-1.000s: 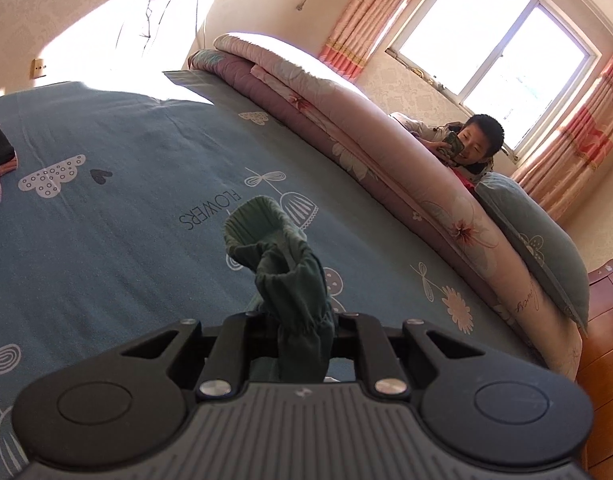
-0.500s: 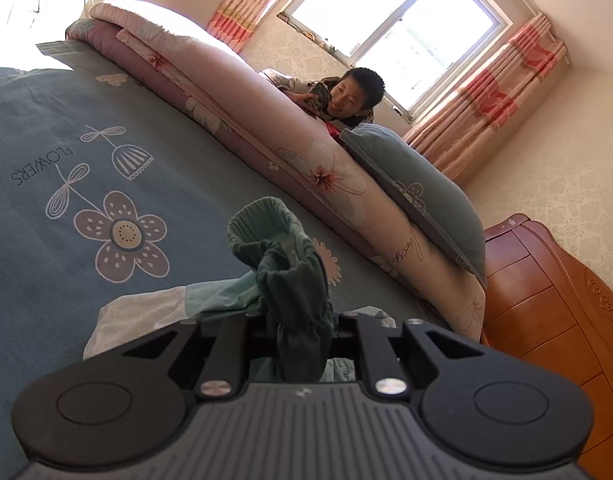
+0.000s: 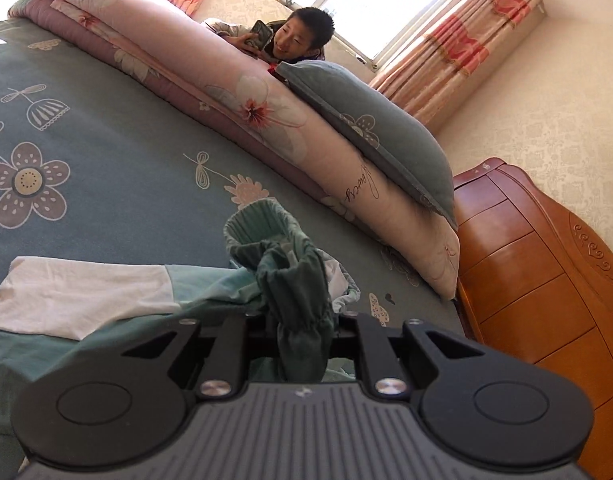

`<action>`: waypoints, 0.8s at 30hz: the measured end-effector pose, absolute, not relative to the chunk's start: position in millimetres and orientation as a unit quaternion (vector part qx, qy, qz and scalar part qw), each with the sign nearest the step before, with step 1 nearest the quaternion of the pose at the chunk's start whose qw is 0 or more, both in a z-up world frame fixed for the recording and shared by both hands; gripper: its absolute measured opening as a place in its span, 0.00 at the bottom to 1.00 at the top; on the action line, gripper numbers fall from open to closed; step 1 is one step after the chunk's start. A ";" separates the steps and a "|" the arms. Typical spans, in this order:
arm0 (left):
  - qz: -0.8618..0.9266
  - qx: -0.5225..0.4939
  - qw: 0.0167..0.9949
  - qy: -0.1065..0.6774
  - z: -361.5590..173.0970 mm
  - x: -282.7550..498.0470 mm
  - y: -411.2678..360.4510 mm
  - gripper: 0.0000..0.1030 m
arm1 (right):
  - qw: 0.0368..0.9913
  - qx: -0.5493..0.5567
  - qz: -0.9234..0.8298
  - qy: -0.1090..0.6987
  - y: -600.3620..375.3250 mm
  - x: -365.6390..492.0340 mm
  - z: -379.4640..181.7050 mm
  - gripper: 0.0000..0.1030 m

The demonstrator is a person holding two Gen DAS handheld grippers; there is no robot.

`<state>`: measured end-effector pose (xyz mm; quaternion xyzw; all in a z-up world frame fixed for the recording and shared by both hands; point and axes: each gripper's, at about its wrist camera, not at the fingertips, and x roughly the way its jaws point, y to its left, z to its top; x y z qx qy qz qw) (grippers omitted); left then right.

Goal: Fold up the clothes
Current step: 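Carry the held cuff with the left tool across the jacket front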

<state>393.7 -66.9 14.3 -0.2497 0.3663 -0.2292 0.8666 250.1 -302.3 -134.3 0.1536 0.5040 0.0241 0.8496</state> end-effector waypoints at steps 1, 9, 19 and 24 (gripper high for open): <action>-0.234 -0.248 0.864 0.371 10.9 391.4 -76.3 0.12 | 0.850 0.154 0.019 0.503 -308.9 247.2 -134.0 0.95; -0.259 -0.216 0.850 0.404 -17.6 376.6 -145.7 0.12 | 0.850 0.177 -0.012 0.496 -358.1 227.5 -133.3 0.95; -0.287 -0.182 0.837 0.428 -52.4 360.2 -209.7 0.12 | 0.843 0.196 -0.043 0.499 -403.7 203.4 -133.7 0.95; -0.299 -0.141 0.831 0.447 -73.8 352.8 -235.7 0.12 | 0.839 0.212 -0.062 0.498 -421.5 192.0 -136.1 0.95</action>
